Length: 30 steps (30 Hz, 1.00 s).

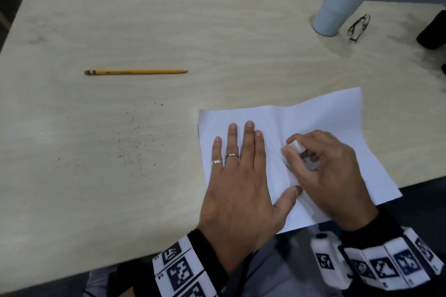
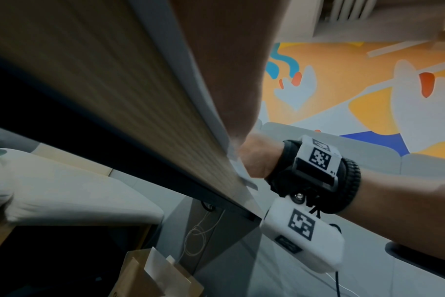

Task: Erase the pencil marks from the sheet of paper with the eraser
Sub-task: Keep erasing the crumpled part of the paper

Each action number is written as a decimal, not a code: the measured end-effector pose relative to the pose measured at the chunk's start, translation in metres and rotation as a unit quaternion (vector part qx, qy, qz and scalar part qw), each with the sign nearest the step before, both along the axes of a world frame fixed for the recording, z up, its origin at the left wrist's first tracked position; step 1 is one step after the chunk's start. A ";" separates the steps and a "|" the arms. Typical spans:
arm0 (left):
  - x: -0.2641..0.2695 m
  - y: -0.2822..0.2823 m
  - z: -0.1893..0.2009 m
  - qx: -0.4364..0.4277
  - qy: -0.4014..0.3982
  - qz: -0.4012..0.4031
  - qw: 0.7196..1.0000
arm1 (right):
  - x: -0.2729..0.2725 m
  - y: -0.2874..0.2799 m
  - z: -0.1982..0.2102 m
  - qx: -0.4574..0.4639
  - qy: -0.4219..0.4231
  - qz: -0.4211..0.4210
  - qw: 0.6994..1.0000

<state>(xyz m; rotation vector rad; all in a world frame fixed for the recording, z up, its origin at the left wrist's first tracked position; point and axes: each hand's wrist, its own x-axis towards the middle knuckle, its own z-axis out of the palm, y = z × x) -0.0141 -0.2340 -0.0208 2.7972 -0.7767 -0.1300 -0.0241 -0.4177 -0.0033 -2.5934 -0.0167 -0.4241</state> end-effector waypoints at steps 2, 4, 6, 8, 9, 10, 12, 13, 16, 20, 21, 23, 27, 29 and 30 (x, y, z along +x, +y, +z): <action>-0.001 0.000 0.001 -0.002 0.008 0.000 1.000 | 0.005 -0.027 0.003 -0.001 -0.007 -0.058 0.998; 0.000 0.001 0.002 -0.008 0.005 0.004 1.000 | 0.009 -0.044 0.016 -0.006 -0.041 -0.104 0.994; 0.000 0.000 0.001 -0.010 0.008 0.000 1.000 | 0.005 -0.035 0.023 0.011 -0.058 -0.093 0.994; 0.000 0.000 0.000 -0.008 0.005 0.001 1.000 | -0.002 -0.006 0.018 0.023 -0.037 -0.040 0.998; 0.000 0.000 0.000 -0.006 0.003 0.004 1.000 | -0.005 0.006 0.011 0.027 -0.018 -0.018 0.999; 0.000 0.000 -0.001 -0.005 0.002 0.006 1.000 | -0.005 0.009 0.004 0.033 -0.005 -0.006 0.999; 0.001 -0.001 -0.001 -0.004 0.002 0.004 1.000 | 0.003 -0.005 -0.001 0.029 -0.009 -0.023 0.999; 0.001 0.000 -0.001 -0.006 0.003 0.002 1.000 | 0.008 -0.016 -0.001 0.022 -0.013 -0.048 0.999; 0.000 0.001 0.000 -0.009 0.002 0.002 1.000 | 0.010 -0.022 0.006 0.051 -0.011 -0.068 0.996; 0.001 0.000 0.000 -0.001 0.002 0.000 1.000 | -0.002 0.008 0.004 0.021 0.012 0.021 0.999; 0.001 0.000 0.000 -0.002 0.004 -0.003 1.000 | 0.002 0.000 0.002 0.024 0.015 0.009 1.000; 0.000 0.000 0.001 -0.007 0.005 -0.002 1.000 | 0.012 -0.012 0.004 0.010 0.009 -0.024 1.000; 0.000 0.001 0.001 -0.021 0.002 0.003 1.000 | 0.003 0.011 0.005 0.009 0.015 0.014 1.000; 0.000 0.001 0.000 -0.022 0.003 0.002 1.000 | 0.006 0.005 0.002 0.028 0.016 0.010 0.999; 0.000 0.001 0.000 -0.020 0.004 0.001 1.000 | 0.011 -0.005 0.001 0.031 0.015 -0.013 0.999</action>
